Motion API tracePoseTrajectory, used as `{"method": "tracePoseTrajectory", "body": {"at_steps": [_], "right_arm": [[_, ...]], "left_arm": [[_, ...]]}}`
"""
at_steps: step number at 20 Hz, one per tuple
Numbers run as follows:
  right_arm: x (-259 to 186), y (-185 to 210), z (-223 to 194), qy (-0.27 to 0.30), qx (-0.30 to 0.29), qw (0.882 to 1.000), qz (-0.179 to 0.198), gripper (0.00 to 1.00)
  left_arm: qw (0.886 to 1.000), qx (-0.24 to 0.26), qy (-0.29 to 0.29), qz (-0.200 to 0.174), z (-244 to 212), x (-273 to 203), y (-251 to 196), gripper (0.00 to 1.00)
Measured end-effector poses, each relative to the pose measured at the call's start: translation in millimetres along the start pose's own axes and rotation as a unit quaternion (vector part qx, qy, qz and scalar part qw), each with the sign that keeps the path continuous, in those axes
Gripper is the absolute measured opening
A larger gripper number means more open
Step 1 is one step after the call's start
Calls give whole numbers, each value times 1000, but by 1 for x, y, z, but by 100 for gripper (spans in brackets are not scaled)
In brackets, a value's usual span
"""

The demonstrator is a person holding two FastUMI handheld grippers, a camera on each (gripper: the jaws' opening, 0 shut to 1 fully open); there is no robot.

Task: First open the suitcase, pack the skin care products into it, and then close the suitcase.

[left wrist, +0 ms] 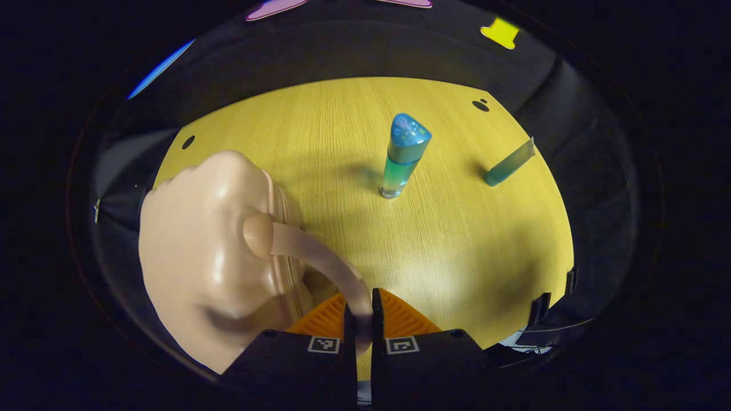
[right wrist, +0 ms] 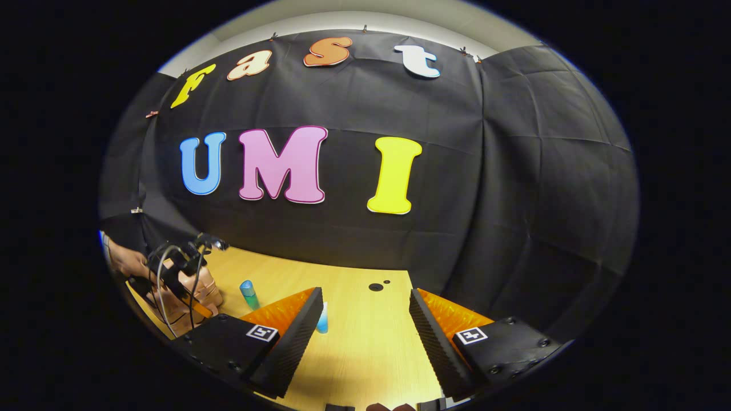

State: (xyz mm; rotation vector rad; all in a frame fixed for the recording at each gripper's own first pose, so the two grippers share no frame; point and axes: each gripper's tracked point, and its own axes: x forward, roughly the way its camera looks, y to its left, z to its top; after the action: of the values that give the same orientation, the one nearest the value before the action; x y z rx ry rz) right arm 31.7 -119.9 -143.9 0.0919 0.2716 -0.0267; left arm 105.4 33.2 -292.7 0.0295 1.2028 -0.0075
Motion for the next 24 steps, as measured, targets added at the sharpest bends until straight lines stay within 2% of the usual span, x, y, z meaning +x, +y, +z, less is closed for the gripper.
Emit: {"method": "tracePoseTrajectory", "body": {"at_steps": [2, 5, 8, 10, 14, 15, 18, 22, 24], "right_arm": [[4, 10, 3, -5, 2, 1000, 16, 96], [12, 28, 9, -13, 4, 999, 43, 96], [21, 53, 14, -18, 10, 997, 77, 96], [28, 68, 13, -13, 7, 996, 92, 96], [30, 93, 27, -20, -1, 996, 84, 96], [30, 104, 31, -25, -8, 997, 72, 96], [28, 141, 40, -25, -10, 998, 55, 96], [30, 181, 48, -26, -8, 1000, 12, 96], [31, 197, 44, -15, -15, 1000, -3, 96]], "left_arm": [[999, -22, -19, -13, 11, -43, 14, 14], [997, -37, -61, -5, 23, -106, 51, 13], [991, -70, -116, 18, 34, -172, 114, 12], [983, -107, -146, 19, 39, -200, 148, 11], [970, -143, -189, 50, 26, -245, 243, 10], [967, -150, -197, 62, 19, -252, 277, 10], [965, -153, -201, 66, 6, -255, 360, 10], [968, -145, -191, 78, -10, -206, 470, 10], [969, -167, -161, 81, -28, -163, 526, 10]]}}
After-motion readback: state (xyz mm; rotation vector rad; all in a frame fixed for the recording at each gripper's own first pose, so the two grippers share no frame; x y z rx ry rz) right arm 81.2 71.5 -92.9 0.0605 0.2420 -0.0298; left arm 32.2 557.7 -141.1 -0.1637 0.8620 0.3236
